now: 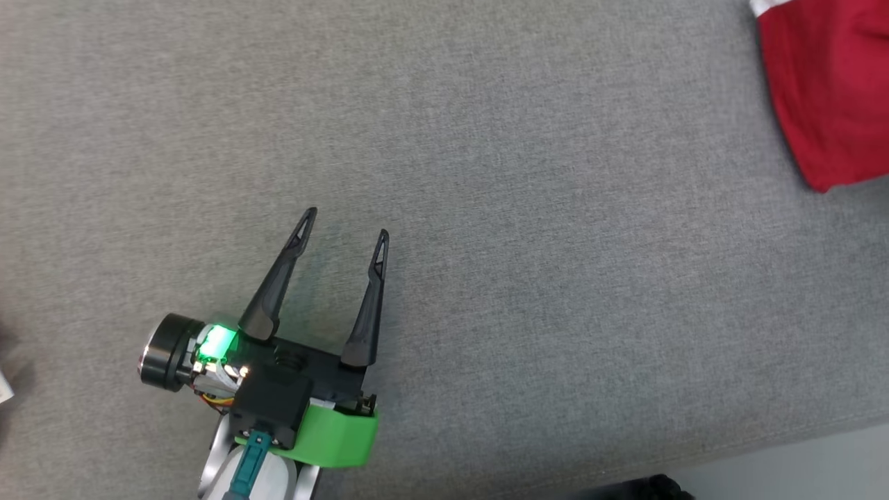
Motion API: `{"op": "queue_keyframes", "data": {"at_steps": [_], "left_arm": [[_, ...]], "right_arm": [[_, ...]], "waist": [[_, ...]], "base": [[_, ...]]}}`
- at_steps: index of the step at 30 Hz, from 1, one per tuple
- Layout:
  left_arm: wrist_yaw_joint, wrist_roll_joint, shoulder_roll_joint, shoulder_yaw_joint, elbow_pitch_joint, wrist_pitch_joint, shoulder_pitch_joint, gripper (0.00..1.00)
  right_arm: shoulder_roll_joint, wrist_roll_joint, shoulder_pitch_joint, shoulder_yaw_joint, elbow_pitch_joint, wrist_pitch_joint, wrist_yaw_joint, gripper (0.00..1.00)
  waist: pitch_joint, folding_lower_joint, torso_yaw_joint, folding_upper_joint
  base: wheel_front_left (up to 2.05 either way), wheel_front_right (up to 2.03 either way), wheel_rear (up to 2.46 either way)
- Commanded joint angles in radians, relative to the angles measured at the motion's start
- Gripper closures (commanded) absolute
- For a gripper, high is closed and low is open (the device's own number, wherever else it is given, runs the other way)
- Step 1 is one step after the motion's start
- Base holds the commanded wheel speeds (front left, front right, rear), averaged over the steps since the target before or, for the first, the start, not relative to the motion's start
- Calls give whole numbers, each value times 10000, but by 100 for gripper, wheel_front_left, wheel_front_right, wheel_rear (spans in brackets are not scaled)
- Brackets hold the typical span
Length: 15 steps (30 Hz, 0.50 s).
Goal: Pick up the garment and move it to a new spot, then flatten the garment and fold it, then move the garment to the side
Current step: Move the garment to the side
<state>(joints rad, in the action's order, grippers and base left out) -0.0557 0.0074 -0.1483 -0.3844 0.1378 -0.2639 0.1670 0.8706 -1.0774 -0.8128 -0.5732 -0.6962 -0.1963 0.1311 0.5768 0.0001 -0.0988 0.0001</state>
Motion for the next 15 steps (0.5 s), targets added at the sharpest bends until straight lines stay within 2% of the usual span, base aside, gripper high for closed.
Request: {"op": "queue_keyframes", "data": {"at_steps": [1,2,3,7,9,12,15], "left_arm": [[4,52,-126,58,91,-5,217,0],[-16,53,-156,65,129,-5,223,0],[-30,55,-171,67,147,-5,222,0],[-117,-19,-116,13,123,-5,126,0],[-148,-49,-55,-46,71,-6,69,0],[-159,-154,47,-133,-6,-5,-1,0],[-188,-270,207,-214,-81,-5,-63,0]], "right_arm": [[-21,246,-300,-2,-274,-154,-6,82],[-28,566,-523,-9,-549,-315,-6,37],[-52,886,-735,16,-772,-442,-6,0],[-543,2298,-1227,128,-1359,-689,-6,0],[-818,3012,-1390,670,-1297,-697,-8,0],[-1701,3743,-556,1276,-1054,-685,-8,0],[-2247,4195,16,1766,-619,-691,-8,0]], "waist": [[414,-1,-373,-1],[427,-1,-370,-1],[425,-1,-359,-1],[175,-1,-295,-1],[-44,-1,-251,-1],[-500,-1,-112,-1],[-1040,-1,91,-1]], "base": [[0,0,0],[0,0,0],[0,0,0],[0,0,0],[0,0,0],[0,0,0],[0,0,0]]}}
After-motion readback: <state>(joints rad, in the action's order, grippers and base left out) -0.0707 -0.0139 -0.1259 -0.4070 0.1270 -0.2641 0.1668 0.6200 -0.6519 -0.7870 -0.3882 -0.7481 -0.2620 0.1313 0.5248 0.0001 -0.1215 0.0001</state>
